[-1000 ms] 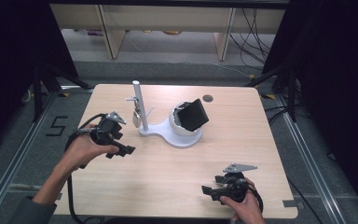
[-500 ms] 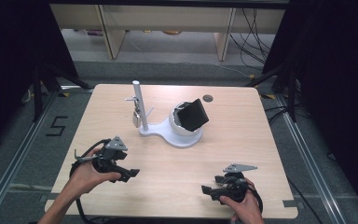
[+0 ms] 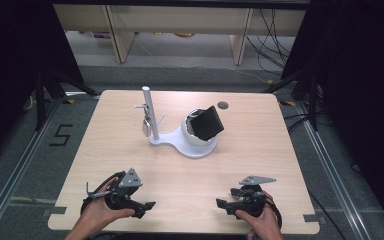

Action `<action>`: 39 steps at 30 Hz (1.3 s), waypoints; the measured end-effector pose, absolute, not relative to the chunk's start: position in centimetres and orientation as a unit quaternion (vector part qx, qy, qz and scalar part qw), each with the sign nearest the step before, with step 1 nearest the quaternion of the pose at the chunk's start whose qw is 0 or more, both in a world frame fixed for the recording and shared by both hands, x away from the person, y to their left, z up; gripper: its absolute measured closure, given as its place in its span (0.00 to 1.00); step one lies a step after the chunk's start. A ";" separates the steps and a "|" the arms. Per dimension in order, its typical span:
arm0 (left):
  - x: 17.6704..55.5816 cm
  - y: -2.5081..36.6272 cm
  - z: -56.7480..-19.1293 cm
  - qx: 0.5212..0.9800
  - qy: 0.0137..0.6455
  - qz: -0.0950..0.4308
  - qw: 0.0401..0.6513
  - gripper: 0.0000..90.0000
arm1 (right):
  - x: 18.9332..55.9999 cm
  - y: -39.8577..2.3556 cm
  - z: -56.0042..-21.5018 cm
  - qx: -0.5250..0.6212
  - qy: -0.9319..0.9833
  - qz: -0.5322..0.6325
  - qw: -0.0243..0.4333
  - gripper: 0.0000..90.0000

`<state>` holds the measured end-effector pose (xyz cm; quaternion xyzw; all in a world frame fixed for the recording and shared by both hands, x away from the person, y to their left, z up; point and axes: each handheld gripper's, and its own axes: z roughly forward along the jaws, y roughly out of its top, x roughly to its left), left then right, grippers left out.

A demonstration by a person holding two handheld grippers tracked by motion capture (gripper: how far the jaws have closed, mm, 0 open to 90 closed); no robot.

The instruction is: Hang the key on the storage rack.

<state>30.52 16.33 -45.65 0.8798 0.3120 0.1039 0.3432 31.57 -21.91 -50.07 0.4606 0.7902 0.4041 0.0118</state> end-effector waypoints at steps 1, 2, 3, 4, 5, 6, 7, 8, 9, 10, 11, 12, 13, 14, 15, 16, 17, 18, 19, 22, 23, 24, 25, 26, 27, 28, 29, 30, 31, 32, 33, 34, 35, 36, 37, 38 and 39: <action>30.3 16.4 -46.0 0.881 0.305 0.106 0.347 0.22 | 31.5 -21.9 -50.0 0.466 0.788 0.403 0.007 0.26; 30.3 16.4 -46.0 0.881 0.305 0.106 0.347 0.22 | 31.6 -21.9 -50.0 0.457 0.792 0.405 0.016 0.26; 30.1 16.4 -46.3 0.878 0.311 0.101 0.349 0.22 | 31.6 -21.9 -50.0 0.457 0.792 0.405 0.016 0.26; 29.7 16.4 -46.7 0.879 0.309 0.097 0.349 0.22 | 31.6 -21.9 -50.0 0.458 0.791 0.405 0.016 0.26; 29.4 16.5 -47.1 0.880 0.308 0.095 0.348 0.22 | 31.7 -22.0 -50.1 0.451 0.795 0.407 0.019 0.26; 29.2 16.5 -47.4 0.881 0.308 0.092 0.346 0.22 | 31.7 -22.0 -50.1 0.447 0.795 0.408 0.020 0.26; 29.0 16.5 -47.6 0.883 0.303 0.095 0.344 0.22 | 31.5 -21.8 -50.0 0.461 0.788 0.408 0.007 0.26; 28.6 16.6 -48.0 0.885 0.301 0.101 0.342 0.22 | 31.4 -21.7 -50.0 0.459 0.788 0.410 0.007 0.26; 28.6 16.6 -48.0 0.885 0.301 0.101 0.342 0.22 | 31.4 -21.7 -50.0 0.459 0.788 0.410 0.007 0.26; 28.4 16.7 -48.2 0.884 0.304 0.109 0.338 0.22 | 31.4 -21.7 -50.0 0.456 0.789 0.411 0.009 0.26; 28.2 16.9 -48.5 0.879 0.312 0.117 0.340 0.22 | 31.4 -21.7 -49.9 0.454 0.790 0.411 0.010 0.26; 28.2 16.9 -48.5 0.879 0.312 0.117 0.340 0.22 | 31.4 -21.7 -49.9 0.454 0.790 0.411 0.010 0.26; 28.1 17.1 -48.7 0.881 0.310 0.126 0.335 0.22 | 31.3 -21.6 -49.9 0.458 0.788 0.412 0.006 0.26; 27.9 17.2 -49.0 0.876 0.320 0.122 0.339 0.22 | 31.5 -21.8 -49.9 0.445 0.796 0.409 0.022 0.26; 27.8 17.3 -49.2 0.872 0.325 0.126 0.344 0.22 | 31.6 -21.8 -50.0 0.440 0.797 0.414 0.017 0.26; 27.5 17.4 -49.5 0.874 0.325 0.130 0.338 0.22 | 31.3 -21.6 -49.8 0.451 0.793 0.408 0.013 0.26; 27.5 17.4 -49.5 0.874 0.325 0.130 0.338 0.22 | 31.3 -21.6 -49.8 0.451 0.793 0.408 0.013 0.26; 27.4 17.5 -49.6 0.875 0.324 0.131 0.335 0.22 | 31.3 -21.5 -49.9 0.456 0.788 0.414 0.007 0.26; 27.3 17.5 -49.6 0.875 0.323 0.129 0.337 0.22 | 31.2 -21.5 -49.8 0.457 0.790 0.409 0.002 0.26; 27.0 17.5 -49.9 0.872 0.332 0.118 0.341 0.21 | 31.3 -21.4 -49.8 0.450 0.792 0.413 0.009 0.26; 27.0 17.5 -50.0 0.872 0.333 0.118 0.338 0.20 | 31.2 -21.4 -49.8 0.453 0.790 0.413 0.010 0.25; 27.1 17.6 -50.0 0.874 0.328 0.119 0.338 0.20 | 31.2 -21.3 -49.8 0.446 0.793 0.415 0.013 0.25; 27.1 17.6 -50.0 0.874 0.328 0.119 0.338 0.20 | 31.2 -21.3 -49.8 0.446 0.793 0.415 0.013 0.25; 27.1 17.6 -50.1 0.872 0.331 0.121 0.338 0.20 | 31.2 -21.3 -49.8 0.446 0.792 0.415 0.015 0.25; 27.1 17.6 -50.2 0.869 0.338 0.116 0.342 0.20 | 31.2 -21.3 -49.7 0.447 0.793 0.414 0.013 0.25; 27.2 17.7 -50.2 0.872 0.333 0.121 0.337 0.20 | 31.3 -21.4 -49.7 0.435 0.801 0.410 0.029 0.25; 27.2 17.7 -50.3 0.872 0.334 0.121 0.337 0.20 | 31.3 -21.4 -49.7 0.435 0.801 0.410 0.029 0.25; 27.3 17.8 -50.3 0.871 0.338 0.118 0.336 0.20 | 31.1 -21.3 -49.6 0.449 0.795 0.407 0.017 0.25; 27.3 17.8 -50.3 0.871 0.338 0.118 0.336 0.20 | 31.1 -21.3 -49.6 0.449 0.795 0.407 0.017 0.25; 27.5 17.9 -50.3 0.874 0.332 0.123 0.333 0.20 | 31.2 -21.3 -49.6 0.443 0.797 0.410 0.019 0.25; 27.4 17.9 -50.4 0.869 0.343 0.120 0.336 0.20 | 31.2 -21.3 -49.6 0.443 0.798 0.409 0.019 0.25; 27.5 18.1 -50.4 0.868 0.346 0.119 0.336 0.20 | 31.3 -21.4 -49.7 0.439 0.799 0.409 0.025 0.25; 27.5 18.1 -50.4 0.868 0.346 0.119 0.336 0.20 | 31.3 -21.4 -49.7 0.439 0.799 0.409 0.025 0.25; 27.8 18.3 -50.5 0.870 0.343 0.125 0.331 0.20 | 31.1 -21.3 -49.6 0.450 0.795 0.406 0.014 0.25; 27.9 18.4 -50.5 0.871 0.341 0.126 0.331 0.20 | 31.2 -21.3 -49.6 0.447 0.796 0.407 0.015 0.25; 27.8 18.3 -50.6 0.865 0.354 0.124 0.332 0.20 | 31.3 -21.3 -49.7 0.443 0.795 0.414 0.017 0.25; 27.8 18.3 -50.6 0.865 0.354 0.124 0.332 0.20 | 31.3 -21.3 -49.8 0.444 0.794 0.414 0.018 0.25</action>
